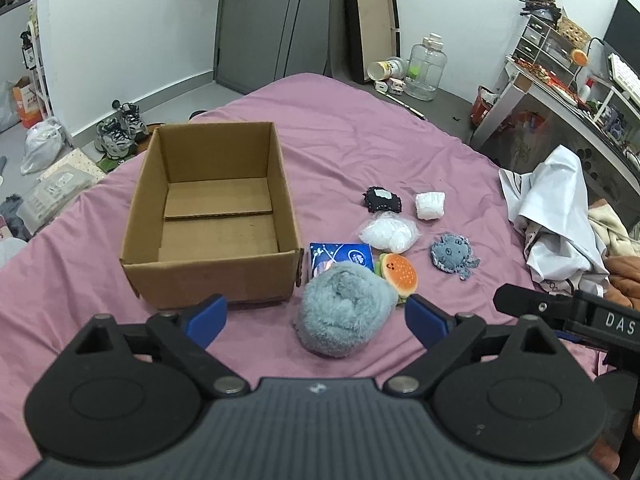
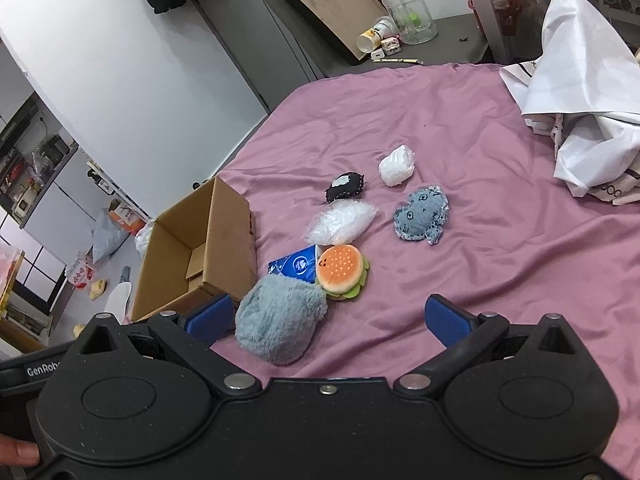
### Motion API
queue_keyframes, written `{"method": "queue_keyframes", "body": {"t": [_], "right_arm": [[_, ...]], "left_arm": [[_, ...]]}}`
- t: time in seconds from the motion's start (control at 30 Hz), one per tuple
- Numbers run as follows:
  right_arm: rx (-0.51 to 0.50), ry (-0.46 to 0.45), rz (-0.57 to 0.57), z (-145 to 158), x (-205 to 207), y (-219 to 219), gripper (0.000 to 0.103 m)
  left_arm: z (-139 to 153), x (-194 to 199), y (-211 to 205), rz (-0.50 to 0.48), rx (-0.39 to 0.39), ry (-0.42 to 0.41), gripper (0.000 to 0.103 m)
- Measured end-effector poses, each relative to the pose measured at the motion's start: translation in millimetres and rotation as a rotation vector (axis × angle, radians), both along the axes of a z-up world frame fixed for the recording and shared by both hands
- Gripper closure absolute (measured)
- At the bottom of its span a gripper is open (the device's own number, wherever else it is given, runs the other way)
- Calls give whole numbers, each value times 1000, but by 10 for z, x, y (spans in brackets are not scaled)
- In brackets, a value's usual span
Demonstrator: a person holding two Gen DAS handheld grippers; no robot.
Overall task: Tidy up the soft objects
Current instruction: 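Move the left tool onto the grey fluffy ball while the right tool approaches the burger plush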
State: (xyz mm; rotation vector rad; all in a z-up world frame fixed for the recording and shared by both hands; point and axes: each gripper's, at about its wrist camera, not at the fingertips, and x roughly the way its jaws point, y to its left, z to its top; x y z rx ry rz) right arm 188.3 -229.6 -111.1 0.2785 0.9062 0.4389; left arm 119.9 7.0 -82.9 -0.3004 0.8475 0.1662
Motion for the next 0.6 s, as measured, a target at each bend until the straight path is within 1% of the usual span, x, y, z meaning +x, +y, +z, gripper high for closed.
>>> {"method": "queue_keyframes", "body": {"t": [0.1,0.23,0.3,0.37,0.47,0.6], "right_arm": [[-2,7,-5,-31,74,9,0],[2,22,-13,-85,167,3,0],[-5,29,-16,-121,215,9,0],[0,41,-19,-155,260,9,0],[2,53,-27,-208,323,8,0],[21,72,-39,-276,414,4,0]], "left_arm": [[-61,65,-15,3,-16,-1,14],[-137,151,-45,11,-32,-6,16],[-176,193,-51,15,-47,-6,21],[-218,223,-55,26,-56,-9,23],[-285,273,-51,32,-96,-27,23],[-382,328,-54,75,-99,-25,23]]}}
